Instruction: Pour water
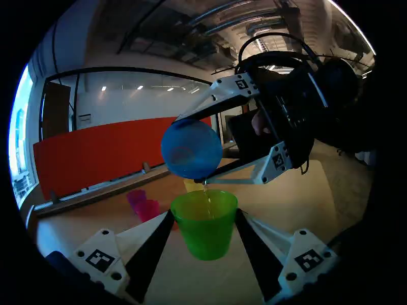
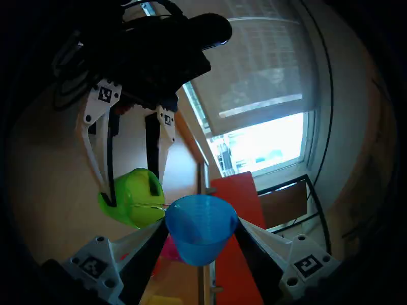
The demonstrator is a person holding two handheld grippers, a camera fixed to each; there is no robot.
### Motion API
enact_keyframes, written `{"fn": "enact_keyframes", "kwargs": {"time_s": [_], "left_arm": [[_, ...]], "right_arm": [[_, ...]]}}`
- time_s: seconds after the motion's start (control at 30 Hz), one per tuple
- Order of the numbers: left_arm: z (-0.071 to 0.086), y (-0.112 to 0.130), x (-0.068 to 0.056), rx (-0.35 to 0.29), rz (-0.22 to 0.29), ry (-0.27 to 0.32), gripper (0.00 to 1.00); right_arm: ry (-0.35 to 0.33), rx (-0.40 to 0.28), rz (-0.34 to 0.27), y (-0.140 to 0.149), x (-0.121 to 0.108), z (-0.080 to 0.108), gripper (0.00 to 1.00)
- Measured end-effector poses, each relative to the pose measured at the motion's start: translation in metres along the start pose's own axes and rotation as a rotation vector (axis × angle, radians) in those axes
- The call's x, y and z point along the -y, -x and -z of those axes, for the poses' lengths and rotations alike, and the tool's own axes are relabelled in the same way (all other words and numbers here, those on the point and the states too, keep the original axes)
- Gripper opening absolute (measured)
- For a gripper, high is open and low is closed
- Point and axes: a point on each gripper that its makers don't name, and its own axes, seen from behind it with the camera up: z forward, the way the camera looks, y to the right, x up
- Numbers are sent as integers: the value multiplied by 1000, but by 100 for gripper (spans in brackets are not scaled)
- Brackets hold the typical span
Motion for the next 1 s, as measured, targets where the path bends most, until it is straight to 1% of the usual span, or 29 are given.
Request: {"fn": "enact_keyframes", "kwargs": {"time_s": [0.3,1.0], "left_arm": [[0,0,3,0,4,-7,87],[1,-2,6,-4,7,-8,87]], "right_arm": [[3,-1,15,0,-1,0,92],[4,-2,61,-7,-2,-2,92]]}}
